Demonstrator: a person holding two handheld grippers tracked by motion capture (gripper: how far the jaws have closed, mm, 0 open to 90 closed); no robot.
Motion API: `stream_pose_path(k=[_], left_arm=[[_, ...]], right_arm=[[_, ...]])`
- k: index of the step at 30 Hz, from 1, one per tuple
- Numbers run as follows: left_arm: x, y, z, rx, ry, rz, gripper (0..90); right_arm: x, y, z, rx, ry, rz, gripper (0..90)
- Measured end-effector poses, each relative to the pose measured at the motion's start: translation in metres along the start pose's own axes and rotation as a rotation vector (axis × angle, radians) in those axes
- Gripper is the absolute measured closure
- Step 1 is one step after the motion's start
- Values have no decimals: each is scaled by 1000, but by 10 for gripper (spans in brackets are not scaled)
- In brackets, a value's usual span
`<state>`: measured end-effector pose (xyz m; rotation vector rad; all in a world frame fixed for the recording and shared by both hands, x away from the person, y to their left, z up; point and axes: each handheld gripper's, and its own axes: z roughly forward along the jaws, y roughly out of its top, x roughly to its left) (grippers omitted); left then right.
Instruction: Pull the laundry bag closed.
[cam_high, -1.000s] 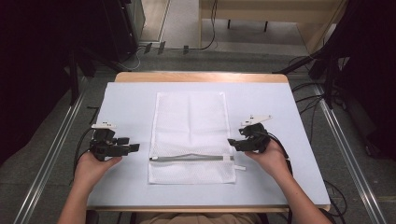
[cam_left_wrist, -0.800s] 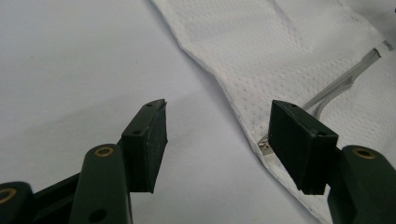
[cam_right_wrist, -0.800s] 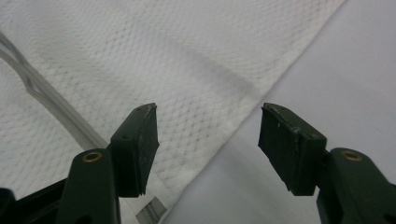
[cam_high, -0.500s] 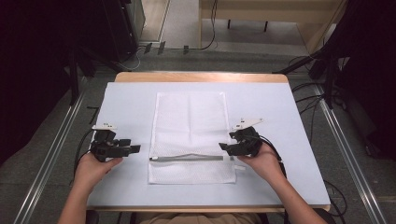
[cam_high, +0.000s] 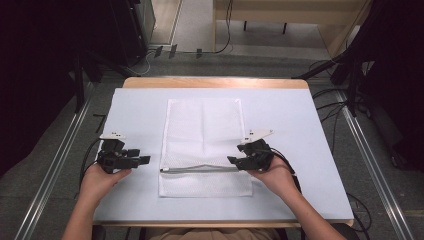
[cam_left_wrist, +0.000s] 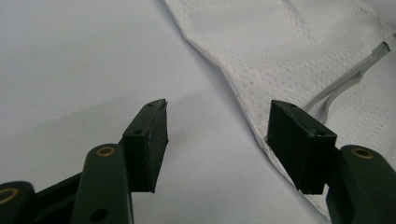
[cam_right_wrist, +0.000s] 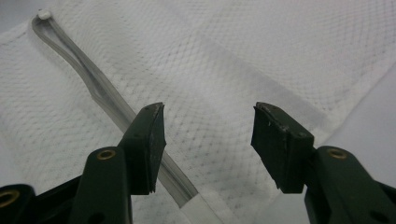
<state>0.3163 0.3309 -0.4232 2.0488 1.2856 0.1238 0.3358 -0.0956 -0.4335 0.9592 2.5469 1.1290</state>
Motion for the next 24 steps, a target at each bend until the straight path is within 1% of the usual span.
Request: stream_pose_path(k=[3, 5, 10, 13, 14, 15, 17, 22, 24], left_arm=[[0, 0, 0, -1, -1, 0, 385], [0, 0, 1, -1, -3, 1, 384], [0, -1, 0, 1, 8, 3, 377], [1, -2, 0, -3, 7, -1, 377], [1, -2, 0, 0, 9, -2, 377], [0, -2, 0, 1, 10, 0, 377], [0, -2, 1, 3, 8, 3, 377], [0, -2, 1, 2, 8, 7, 375], [0, -2, 0, -1, 6, 0, 374]], right_arm=[[5, 1, 3, 6, 15, 6, 463], [7, 2, 5, 10, 25, -6, 467], [15, 5, 11, 17, 50, -17, 471], [17, 10, 15, 21, 64, -37, 471], [19, 13, 16, 25, 71, -28, 471], [20, 15, 17, 23, 75, -40, 470], [22, 19, 19, 24, 81, -39, 468], [30, 29, 25, 24, 104, -64, 466], [34, 33, 28, 22, 117, -70, 470]])
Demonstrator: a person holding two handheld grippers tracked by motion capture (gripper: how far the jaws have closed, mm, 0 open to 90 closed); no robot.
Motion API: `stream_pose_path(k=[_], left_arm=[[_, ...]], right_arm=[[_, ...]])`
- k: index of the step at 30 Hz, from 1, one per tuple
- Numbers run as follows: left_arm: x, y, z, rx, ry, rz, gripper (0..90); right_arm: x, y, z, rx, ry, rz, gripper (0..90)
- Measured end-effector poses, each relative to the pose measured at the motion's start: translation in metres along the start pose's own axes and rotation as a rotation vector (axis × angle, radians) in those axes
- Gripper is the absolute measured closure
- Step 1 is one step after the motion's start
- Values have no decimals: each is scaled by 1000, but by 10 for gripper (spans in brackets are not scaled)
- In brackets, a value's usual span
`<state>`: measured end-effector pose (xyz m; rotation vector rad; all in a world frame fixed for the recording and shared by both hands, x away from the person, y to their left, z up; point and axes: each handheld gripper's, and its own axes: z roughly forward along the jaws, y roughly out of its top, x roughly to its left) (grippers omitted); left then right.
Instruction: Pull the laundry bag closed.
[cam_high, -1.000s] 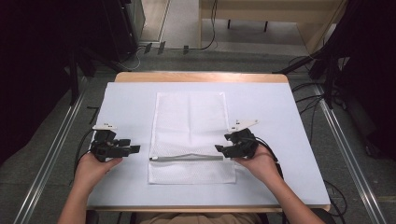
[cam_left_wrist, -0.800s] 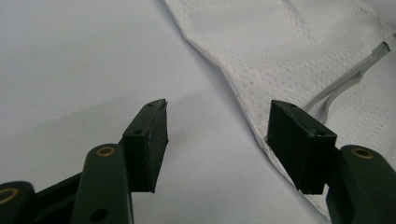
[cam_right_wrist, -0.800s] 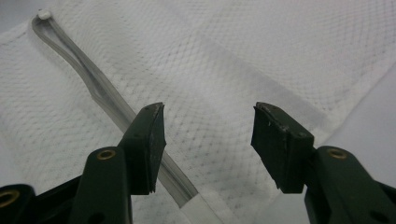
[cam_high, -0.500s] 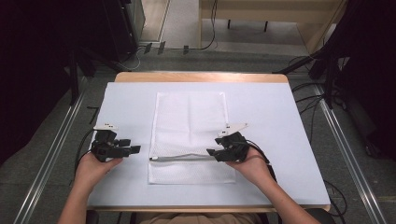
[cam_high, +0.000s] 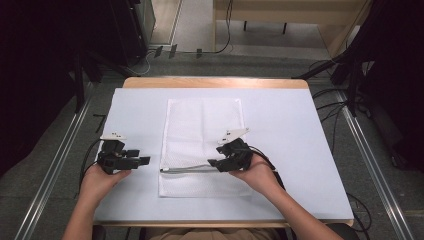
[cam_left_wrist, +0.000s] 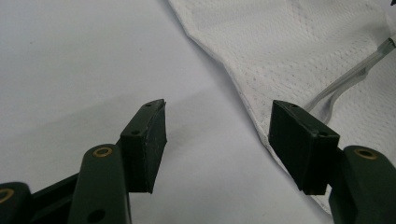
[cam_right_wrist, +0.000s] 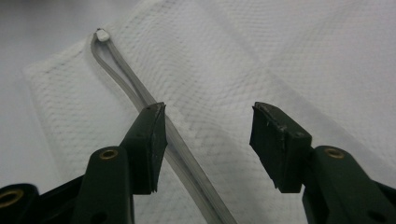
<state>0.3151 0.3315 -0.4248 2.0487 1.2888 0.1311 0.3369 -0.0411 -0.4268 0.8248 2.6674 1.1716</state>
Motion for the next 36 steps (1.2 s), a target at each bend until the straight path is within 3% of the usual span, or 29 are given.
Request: stream_pose_path(k=[36], left_arm=[[0, -1, 1, 6, -4, 14, 371]], right_arm=[[43, 45, 54, 29, 136, -44, 628]])
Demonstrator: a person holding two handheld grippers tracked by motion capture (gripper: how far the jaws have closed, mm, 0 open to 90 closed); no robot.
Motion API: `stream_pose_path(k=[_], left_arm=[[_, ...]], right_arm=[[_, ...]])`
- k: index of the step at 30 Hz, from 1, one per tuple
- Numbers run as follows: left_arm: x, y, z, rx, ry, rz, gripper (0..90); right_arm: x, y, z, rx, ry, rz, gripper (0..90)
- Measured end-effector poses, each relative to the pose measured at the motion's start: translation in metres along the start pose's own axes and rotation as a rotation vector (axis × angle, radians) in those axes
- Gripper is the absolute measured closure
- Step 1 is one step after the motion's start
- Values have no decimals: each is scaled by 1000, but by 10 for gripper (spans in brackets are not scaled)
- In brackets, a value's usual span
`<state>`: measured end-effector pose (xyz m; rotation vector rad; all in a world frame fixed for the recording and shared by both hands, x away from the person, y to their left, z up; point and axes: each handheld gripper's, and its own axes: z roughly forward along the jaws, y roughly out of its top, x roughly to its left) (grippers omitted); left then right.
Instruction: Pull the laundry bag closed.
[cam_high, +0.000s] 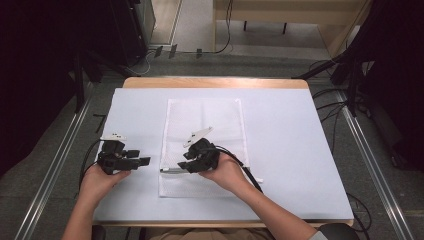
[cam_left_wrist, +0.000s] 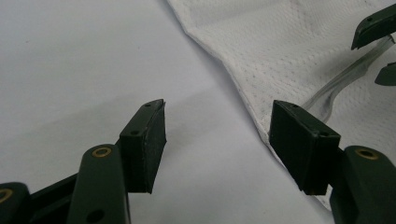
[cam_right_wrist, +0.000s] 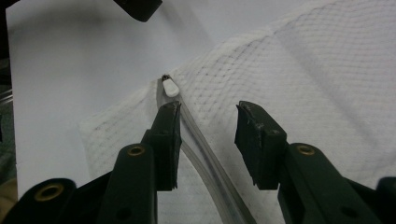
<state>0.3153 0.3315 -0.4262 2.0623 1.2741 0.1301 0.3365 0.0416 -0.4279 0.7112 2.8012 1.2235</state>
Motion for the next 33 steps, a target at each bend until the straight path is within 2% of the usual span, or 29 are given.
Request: stream_pose_path(k=[3, 14, 21, 33], left_arm=[[0, 0, 0, 1, 1, -1, 371], [1, 0, 0, 2, 2, -3, 371], [1, 0, 0, 2, -2, -4, 371], [2, -1, 0, 2, 0, -4, 371]], right_arm=[[3, 1, 4, -16, 10, -9, 672], [12, 5, 31, 15, 49, 18, 760], [13, 4, 45, 47, 68, 29, 768], [17, 7, 61, 62, 88, 49, 792]])
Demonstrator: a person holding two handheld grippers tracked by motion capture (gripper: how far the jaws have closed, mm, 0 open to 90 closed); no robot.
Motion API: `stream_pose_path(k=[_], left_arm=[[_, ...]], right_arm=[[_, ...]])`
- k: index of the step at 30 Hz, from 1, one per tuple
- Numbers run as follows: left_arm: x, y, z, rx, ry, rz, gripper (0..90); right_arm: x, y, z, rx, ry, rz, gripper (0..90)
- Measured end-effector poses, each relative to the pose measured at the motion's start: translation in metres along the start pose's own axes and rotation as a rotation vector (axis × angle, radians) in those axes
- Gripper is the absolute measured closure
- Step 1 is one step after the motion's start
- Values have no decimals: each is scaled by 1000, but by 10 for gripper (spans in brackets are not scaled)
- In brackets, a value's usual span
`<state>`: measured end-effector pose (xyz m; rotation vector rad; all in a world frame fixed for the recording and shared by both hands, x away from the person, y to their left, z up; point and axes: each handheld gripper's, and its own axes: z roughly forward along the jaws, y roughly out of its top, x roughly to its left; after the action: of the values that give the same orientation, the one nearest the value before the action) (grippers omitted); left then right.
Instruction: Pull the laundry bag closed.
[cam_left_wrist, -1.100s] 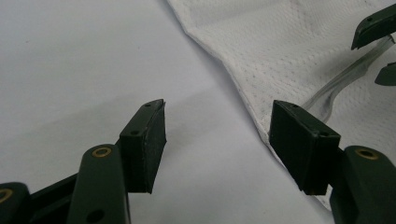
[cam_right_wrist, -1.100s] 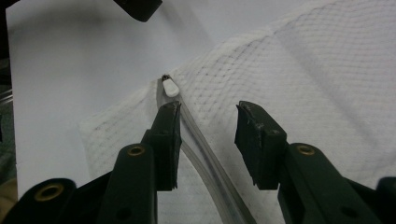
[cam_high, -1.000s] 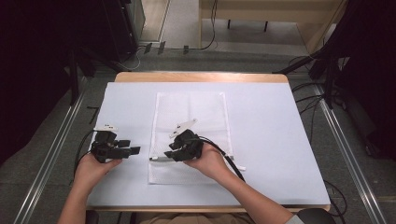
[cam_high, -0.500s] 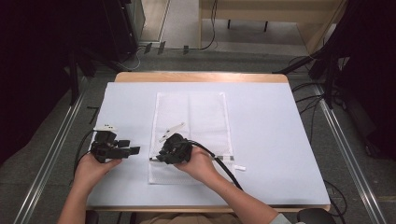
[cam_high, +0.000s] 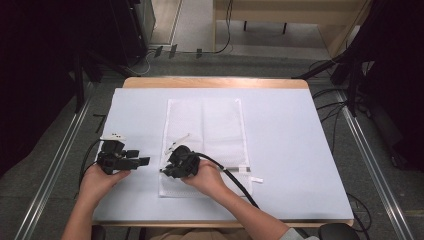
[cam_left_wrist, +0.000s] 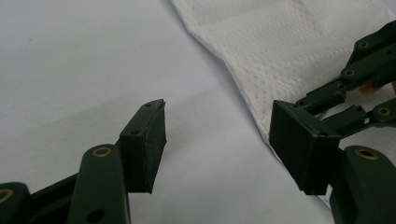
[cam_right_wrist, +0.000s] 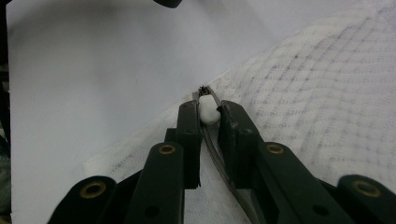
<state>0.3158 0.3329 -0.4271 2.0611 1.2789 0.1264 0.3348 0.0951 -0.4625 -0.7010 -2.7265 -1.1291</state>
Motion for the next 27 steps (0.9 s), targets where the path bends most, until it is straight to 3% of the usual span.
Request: stream_pose_path(k=[14, 21, 27], left_arm=[[2, -1, -1, -3, -9, -9, 384], [4, -3, 1, 5, -32, -30, 417], [1, -3, 2, 9, -59, 6, 427]], right_arm=[[0, 12, 13, 1, 22, 25, 827], [-1, 13, 12, 15, 24, -2, 876], [-3, 15, 6, -2, 10, -14, 877]])
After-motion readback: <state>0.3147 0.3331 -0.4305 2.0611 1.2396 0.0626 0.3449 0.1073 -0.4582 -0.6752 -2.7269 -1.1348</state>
